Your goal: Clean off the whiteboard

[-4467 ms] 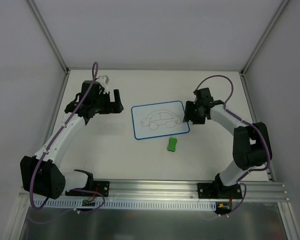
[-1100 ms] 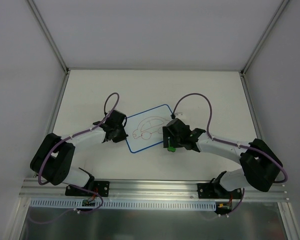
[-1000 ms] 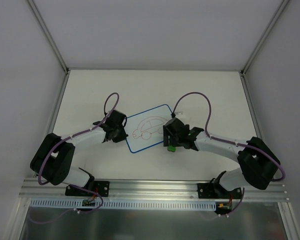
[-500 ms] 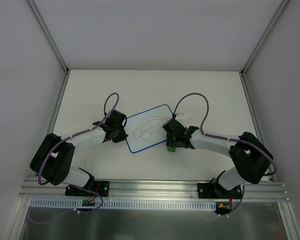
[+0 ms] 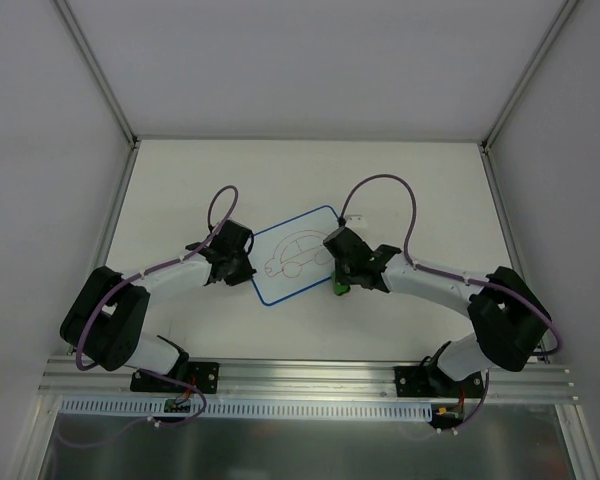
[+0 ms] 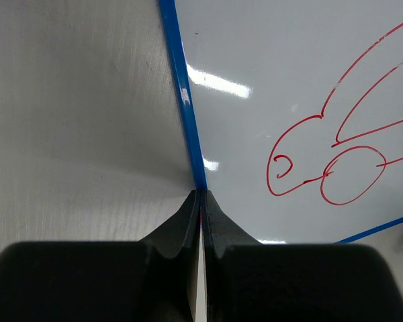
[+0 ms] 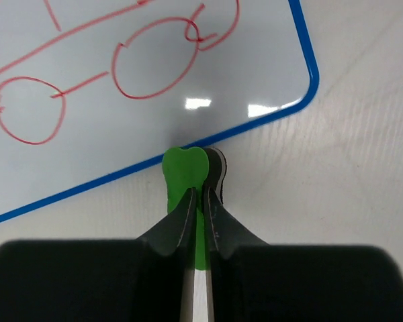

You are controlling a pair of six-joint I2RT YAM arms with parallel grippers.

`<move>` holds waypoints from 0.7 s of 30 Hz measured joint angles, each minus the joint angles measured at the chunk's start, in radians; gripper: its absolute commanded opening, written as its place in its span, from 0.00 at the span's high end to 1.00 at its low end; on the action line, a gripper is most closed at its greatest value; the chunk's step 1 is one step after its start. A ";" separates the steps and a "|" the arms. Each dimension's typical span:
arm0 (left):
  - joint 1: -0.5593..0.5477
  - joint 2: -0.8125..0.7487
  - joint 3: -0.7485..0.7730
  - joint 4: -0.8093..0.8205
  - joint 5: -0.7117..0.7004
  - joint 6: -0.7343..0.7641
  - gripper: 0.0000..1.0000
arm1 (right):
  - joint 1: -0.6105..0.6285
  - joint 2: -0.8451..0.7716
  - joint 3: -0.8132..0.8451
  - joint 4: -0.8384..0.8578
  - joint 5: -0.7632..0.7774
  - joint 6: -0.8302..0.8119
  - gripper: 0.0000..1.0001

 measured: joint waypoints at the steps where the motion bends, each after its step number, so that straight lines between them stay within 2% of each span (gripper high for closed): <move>1: 0.000 0.000 0.000 0.000 0.000 0.000 1.00 | -0.001 -0.004 0.016 0.000 -0.006 -0.020 1.00; 10: -0.006 0.000 0.000 0.000 0.000 0.002 1.00 | -0.053 0.019 0.180 0.006 -0.089 -0.172 1.00; 17: -0.006 0.000 0.000 0.000 0.000 0.003 1.00 | -0.102 0.208 0.256 0.065 -0.198 -0.247 0.99; 19: -0.007 0.000 0.000 0.000 0.000 0.003 1.00 | -0.112 0.253 0.253 0.077 -0.227 -0.259 0.93; 21: -0.010 0.000 0.000 0.000 -0.001 0.003 1.00 | -0.124 0.272 0.248 0.088 -0.251 -0.269 0.82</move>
